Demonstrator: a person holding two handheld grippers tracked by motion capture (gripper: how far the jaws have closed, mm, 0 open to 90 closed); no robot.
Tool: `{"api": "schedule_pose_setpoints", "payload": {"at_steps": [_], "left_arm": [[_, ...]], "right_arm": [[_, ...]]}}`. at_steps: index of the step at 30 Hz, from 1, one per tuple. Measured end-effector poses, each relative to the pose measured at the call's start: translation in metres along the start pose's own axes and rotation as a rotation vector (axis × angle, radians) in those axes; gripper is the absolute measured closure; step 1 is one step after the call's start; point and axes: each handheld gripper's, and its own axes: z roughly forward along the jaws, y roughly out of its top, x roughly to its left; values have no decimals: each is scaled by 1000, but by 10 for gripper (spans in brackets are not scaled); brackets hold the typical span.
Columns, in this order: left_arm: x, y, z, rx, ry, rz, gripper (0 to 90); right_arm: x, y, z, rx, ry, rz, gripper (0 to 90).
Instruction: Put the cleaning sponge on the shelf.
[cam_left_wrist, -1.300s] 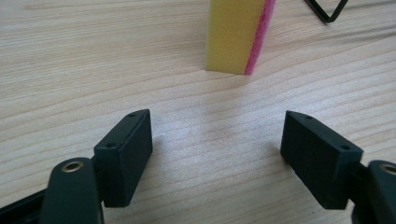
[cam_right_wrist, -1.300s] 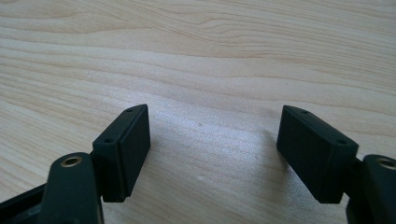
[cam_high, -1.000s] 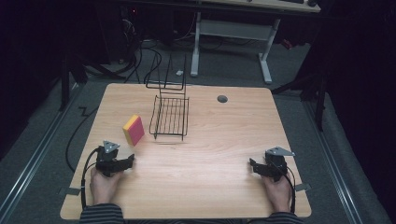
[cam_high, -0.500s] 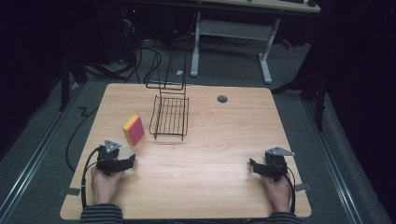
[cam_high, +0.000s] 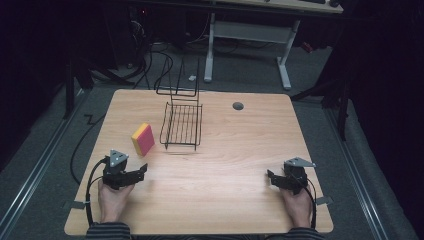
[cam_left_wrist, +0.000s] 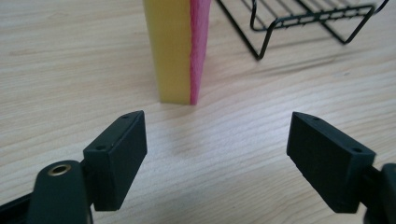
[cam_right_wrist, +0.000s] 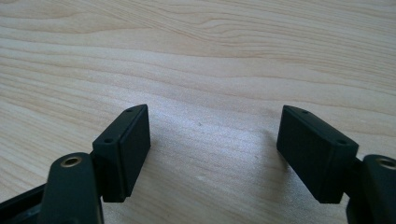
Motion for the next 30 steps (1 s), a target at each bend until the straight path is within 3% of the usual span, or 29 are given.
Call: {"api": "schedule_pose_setpoints", "payload": {"at_steps": [19, 28, 30], "left_arm": [[12, 28, -4, -58, 30, -24, 241], [17, 42, 7, -59, 23, -20, 274], [19, 45, 11, -65, 15, -36, 292]], "right_arm": [[0, 0, 0, -1, -1, -3, 260], [0, 0, 0, -2, -1, -4, 260], [0, 0, 0, -1, 0, -4, 260]]}}
